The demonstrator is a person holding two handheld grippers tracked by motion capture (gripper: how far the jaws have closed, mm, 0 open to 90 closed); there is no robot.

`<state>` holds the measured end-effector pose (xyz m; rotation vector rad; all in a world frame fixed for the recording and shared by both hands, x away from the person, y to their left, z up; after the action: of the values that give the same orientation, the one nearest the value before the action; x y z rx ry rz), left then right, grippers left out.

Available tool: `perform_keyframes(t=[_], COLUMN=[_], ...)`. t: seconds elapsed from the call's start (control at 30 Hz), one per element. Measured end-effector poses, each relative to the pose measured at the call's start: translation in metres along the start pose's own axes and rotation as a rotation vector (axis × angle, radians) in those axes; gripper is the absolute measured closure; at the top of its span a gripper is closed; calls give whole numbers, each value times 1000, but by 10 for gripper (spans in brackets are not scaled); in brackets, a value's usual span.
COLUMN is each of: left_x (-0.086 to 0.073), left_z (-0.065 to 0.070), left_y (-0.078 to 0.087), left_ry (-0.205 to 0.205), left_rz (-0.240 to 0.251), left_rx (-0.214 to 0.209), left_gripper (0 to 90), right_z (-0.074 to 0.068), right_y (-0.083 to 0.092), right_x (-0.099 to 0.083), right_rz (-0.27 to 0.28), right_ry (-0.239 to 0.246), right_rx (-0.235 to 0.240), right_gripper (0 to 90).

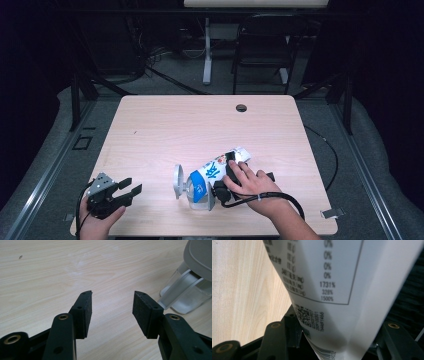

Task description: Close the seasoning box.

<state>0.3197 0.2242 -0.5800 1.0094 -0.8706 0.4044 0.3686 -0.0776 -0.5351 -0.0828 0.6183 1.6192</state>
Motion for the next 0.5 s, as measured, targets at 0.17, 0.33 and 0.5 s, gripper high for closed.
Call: perform_keyframes(t=[0.17,0.33,0.5], left_x=[0,0,0], left_z=[0,0,0], left_y=[0,0,0], left_ry=[0,1,3], left_rz=[1,2,2], left_rx=[0,0,0], left_gripper=[506,506,506], right_z=[0,0,0], right_y=[0,0,-1], right_x=[0,0,0], right_rz=[1,-3,5], right_ry=[1,4,2], right_rx=[-1,-1,-3], right_gripper=[460,462,463])
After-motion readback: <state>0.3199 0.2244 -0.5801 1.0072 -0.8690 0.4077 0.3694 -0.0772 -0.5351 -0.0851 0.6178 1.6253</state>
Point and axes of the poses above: each handheld gripper's, and its own axes: y roughly backward along the jaws, x roughly out of its top, z roughly to its right, the point moved 10 cm from there along -y, roughly forward along the jaws, and after that the axes turned 9 degrees about y, right-handed, at the moved point
